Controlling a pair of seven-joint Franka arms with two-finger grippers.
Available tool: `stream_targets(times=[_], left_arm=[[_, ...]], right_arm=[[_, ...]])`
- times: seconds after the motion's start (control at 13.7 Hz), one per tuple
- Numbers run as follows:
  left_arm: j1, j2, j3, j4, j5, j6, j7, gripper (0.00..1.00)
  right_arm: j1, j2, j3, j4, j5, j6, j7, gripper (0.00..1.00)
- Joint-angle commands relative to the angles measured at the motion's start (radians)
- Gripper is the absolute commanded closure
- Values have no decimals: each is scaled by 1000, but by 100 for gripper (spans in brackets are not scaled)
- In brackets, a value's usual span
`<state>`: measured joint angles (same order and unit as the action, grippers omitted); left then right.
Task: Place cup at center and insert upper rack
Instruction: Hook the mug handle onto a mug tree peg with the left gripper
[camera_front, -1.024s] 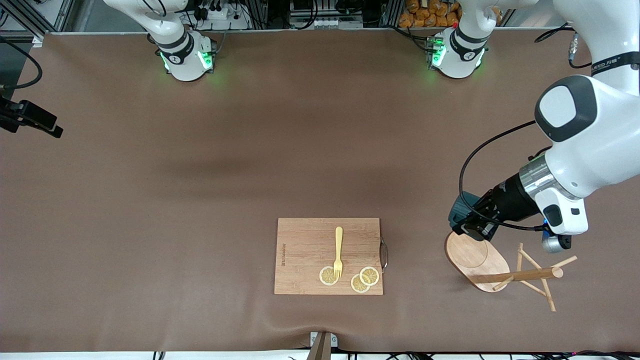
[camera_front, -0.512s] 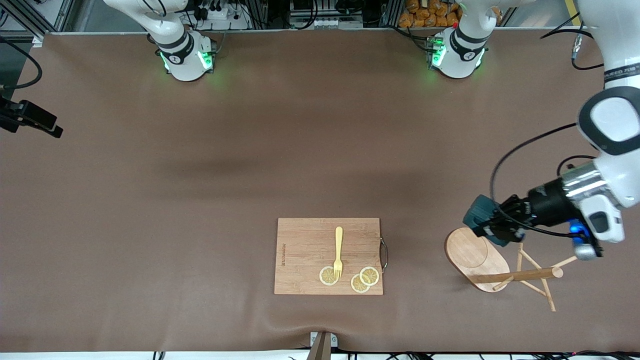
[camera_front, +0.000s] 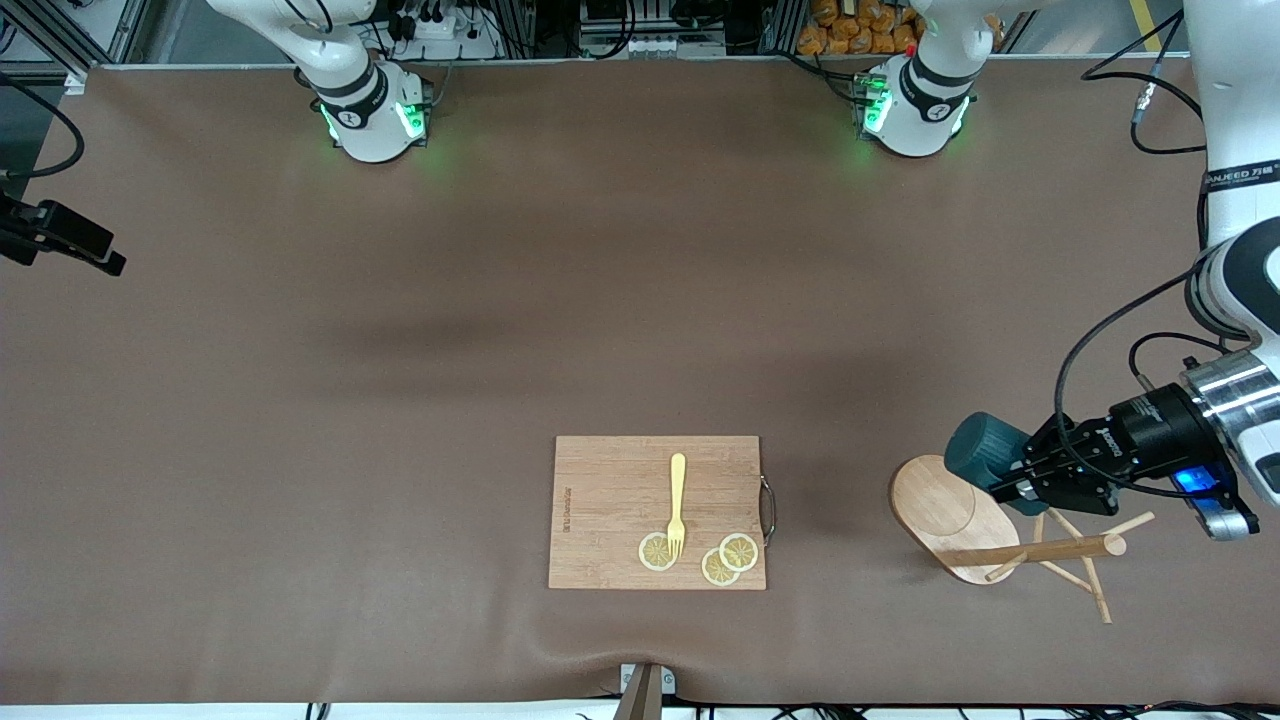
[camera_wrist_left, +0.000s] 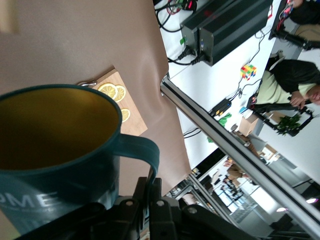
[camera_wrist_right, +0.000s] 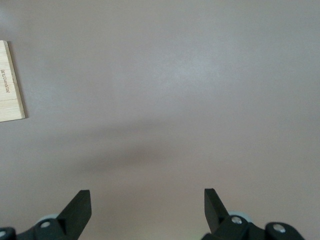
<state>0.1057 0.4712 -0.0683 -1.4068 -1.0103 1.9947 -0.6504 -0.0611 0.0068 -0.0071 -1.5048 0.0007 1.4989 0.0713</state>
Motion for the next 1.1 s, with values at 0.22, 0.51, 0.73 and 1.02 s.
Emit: stream_targets(times=[0.22,0.51,0.73,1.02], left_arm=[[61,49,-8,2,-140,-8,123,100],[71,64,-8,0,-140,-11,138,100],[83,76,-8,-1,-143,-24,175,100],[95,86,-8,-5,-143,-24,198,100]], right_arm=[[-9,7,4,21,4,-17,-4,0],[-9,7,4,20,2,-19,-5,0],[-9,7,4,20,4,-19,-5,0],[-9,7,4,20,4,-19,-4,0]])
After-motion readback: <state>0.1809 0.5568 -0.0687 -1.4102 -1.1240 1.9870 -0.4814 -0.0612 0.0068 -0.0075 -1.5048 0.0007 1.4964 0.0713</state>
